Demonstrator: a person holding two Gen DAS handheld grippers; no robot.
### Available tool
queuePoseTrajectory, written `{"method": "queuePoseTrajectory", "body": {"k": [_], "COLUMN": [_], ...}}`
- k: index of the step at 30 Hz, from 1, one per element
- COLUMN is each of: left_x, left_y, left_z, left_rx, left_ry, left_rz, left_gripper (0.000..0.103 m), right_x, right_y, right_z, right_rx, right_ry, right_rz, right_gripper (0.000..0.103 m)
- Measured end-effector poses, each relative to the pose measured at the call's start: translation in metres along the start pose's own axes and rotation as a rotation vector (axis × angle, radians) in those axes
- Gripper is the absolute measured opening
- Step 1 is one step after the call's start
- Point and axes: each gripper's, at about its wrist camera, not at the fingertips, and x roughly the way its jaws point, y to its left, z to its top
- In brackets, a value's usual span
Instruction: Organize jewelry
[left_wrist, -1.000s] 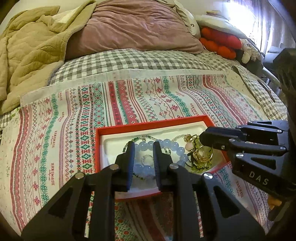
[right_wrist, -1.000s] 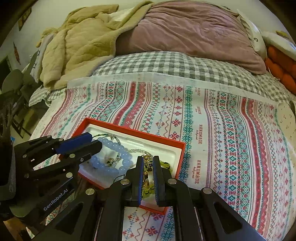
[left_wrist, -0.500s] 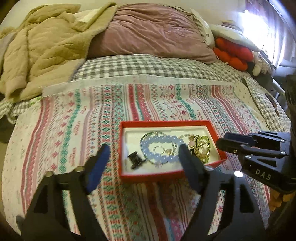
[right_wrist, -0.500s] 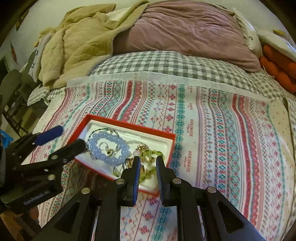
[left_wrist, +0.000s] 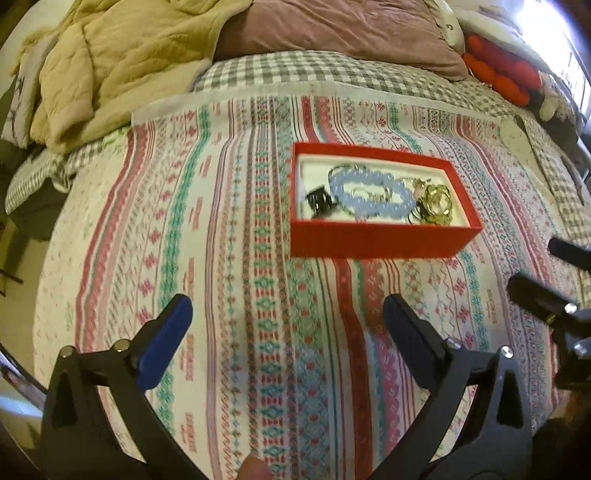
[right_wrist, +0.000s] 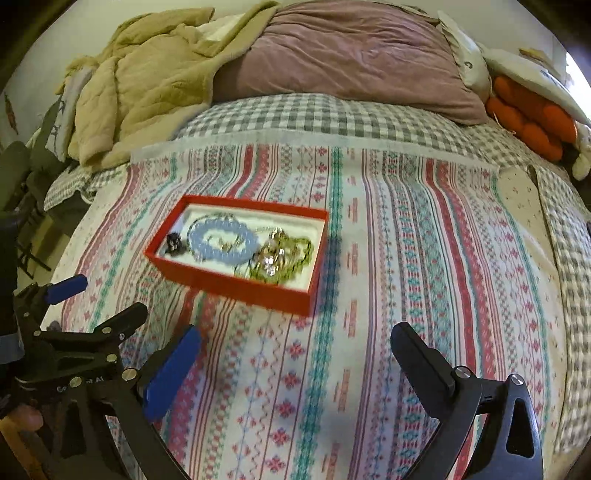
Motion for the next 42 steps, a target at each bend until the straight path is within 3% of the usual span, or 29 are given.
{"method": "queuePoseTrajectory", "body": {"k": [4,10,42], "left_x": [0.000,0.002,0.000], "left_y": [0.001,0.002,0.000], "left_z": [-0.015,-0.030,-0.025], "left_rx": [-0.029,-0.046,-0.039], "left_ry": [0.019,0.035,0.011], "left_rz": [-0.011,-0.015,0.016], "left_gripper": [0.102,0.102,0.103], "right_x": [0.004,0.007,0.020], "right_y": [-0.001,-0.003,0.002], "right_z": [-0.011,-0.019,-0.022], "right_rx": [0.031,0.047,0.018], "right_ry": [0.048,0.050,0.081], "right_rz": [-0.006,-0.070,-0.101], "right_gripper": [0.103,0.103,0.103]}}
